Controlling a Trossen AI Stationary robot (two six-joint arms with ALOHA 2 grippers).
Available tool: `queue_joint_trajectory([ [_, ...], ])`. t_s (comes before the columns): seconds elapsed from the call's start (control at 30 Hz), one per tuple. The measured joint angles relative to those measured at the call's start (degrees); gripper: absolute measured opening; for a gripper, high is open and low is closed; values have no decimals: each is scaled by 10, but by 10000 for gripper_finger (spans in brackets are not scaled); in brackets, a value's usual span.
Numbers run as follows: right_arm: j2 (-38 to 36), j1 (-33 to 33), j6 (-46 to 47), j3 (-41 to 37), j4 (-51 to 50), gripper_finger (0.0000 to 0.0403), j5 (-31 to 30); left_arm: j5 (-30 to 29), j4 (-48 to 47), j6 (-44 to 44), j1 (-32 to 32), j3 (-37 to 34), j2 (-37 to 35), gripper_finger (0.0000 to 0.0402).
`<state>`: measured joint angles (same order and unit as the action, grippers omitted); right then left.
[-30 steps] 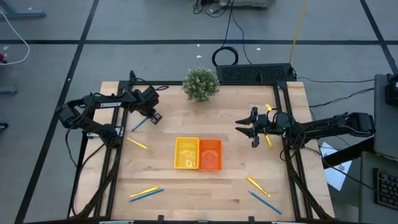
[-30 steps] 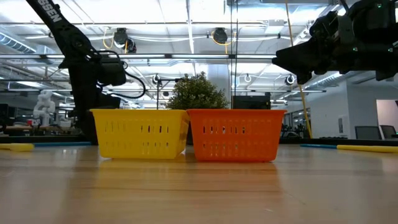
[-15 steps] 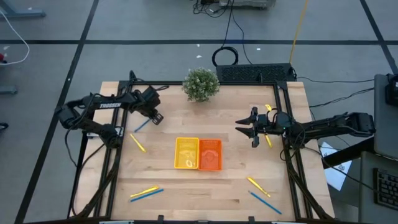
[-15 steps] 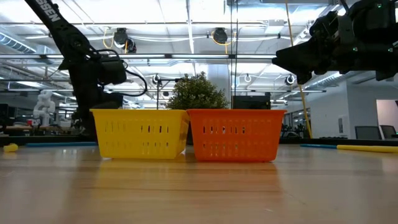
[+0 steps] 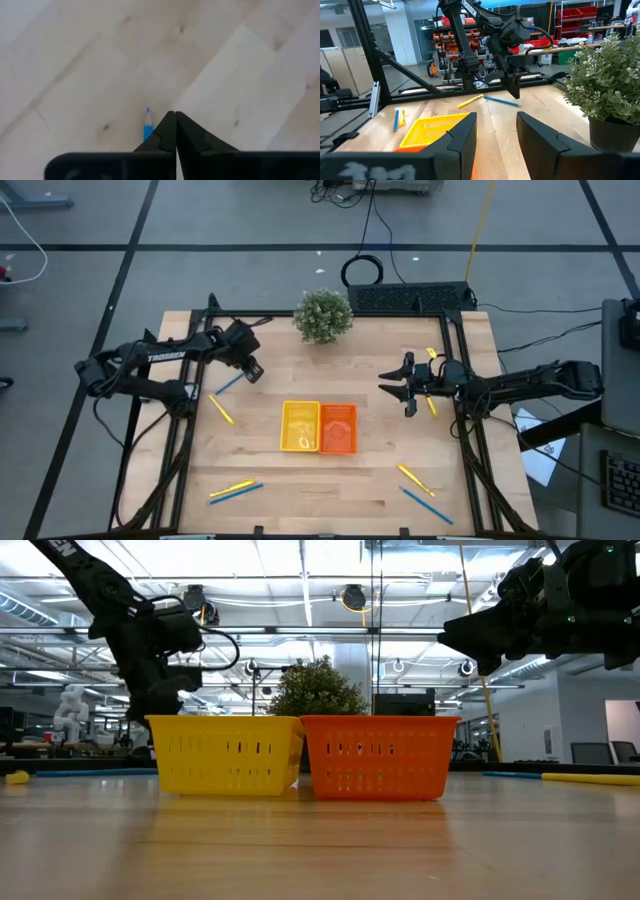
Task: Sort pens & pencils
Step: Put the top left blue pencil into the yellow bin
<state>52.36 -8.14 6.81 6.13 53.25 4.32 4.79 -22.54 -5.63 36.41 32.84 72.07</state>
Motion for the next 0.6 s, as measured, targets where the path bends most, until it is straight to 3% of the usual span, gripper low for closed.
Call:
queue_joint_trajectory([
  [0.17, 0, 0, 0, 0, 0, 128, 0, -29, 48, 0, -14, 1, 22, 66],
  [0.37, 0, 0, 0, 0, -1, 128, 0, -54, 43, 4, -1, 1, 54, 132],
  [0.6, 0, 0, 0, 0, -3, 128, 0, -51, 52, 4, 9, 1, 92, 146],
])
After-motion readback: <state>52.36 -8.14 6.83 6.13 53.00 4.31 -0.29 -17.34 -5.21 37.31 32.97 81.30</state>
